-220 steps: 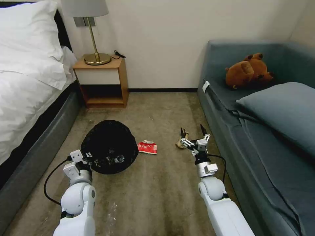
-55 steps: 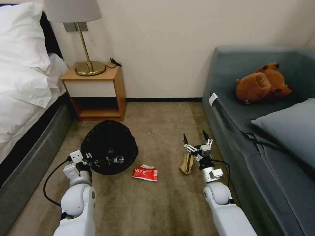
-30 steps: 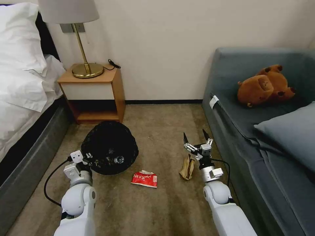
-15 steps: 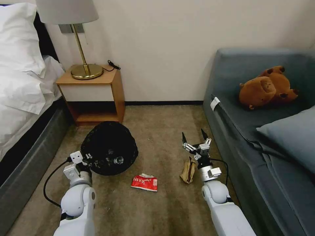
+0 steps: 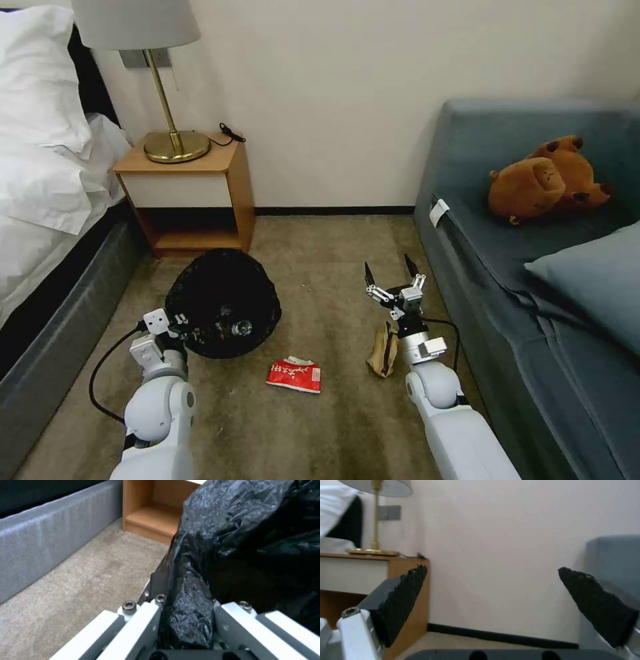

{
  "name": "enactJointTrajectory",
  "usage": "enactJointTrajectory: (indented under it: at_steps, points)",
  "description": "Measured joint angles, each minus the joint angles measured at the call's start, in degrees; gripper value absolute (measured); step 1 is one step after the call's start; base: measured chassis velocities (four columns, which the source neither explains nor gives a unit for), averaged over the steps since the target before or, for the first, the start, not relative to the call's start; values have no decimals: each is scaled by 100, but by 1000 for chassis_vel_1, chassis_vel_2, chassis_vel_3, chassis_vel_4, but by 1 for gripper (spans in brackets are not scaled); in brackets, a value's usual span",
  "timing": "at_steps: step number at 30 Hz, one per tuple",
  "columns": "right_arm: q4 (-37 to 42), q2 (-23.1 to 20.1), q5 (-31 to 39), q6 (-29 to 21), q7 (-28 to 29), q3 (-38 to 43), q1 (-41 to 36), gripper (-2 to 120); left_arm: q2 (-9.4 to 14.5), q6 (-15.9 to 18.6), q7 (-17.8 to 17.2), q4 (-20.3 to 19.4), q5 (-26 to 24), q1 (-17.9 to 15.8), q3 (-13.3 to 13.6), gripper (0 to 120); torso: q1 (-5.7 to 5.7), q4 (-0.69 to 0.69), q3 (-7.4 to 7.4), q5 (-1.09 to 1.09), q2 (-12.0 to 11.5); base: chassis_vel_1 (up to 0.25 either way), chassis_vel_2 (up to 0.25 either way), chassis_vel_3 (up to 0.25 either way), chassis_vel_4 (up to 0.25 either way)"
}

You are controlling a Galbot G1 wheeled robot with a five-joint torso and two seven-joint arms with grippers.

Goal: Pick up the trash bin, then pick up the garbage on the floor and place it into the trash bin.

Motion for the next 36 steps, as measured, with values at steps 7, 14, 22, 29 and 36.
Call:
enactJointTrajectory:
  at_steps: [7, 14, 22, 29, 36]
  points:
    - [289, -171, 168, -1271, 781, -230, 75, 100, -5, 0, -1, -14, 0, 7, -6, 2, 0, 0, 0, 0, 0, 0, 0, 0, 0]
    - [748, -261, 1019, -2828, 1313, -473, 98, 100, -43, 0, -7, -8, 10, 8, 7, 2, 0, 1, 0, -1, 0, 0, 0, 0, 0]
    - [754, -263, 2008, -5166, 1987, -526, 148, 100, -51, 0, -12, -31, 4, 7, -18, 2, 0, 0, 0, 0, 0, 0, 0, 0, 0]
    - [285, -251, 2163, -5708, 2110, -590, 235, 100, -65, 0, -39, -30, -33, 12, -5, 2, 0, 0, 0, 0, 0, 0, 0, 0, 0]
    - [-422, -125, 1978, -5689, 1730, -613, 330, 100, -62, 5, -41, -42, -46, 38, -13, 2, 0, 0, 0, 0, 0, 0, 0, 0, 0]
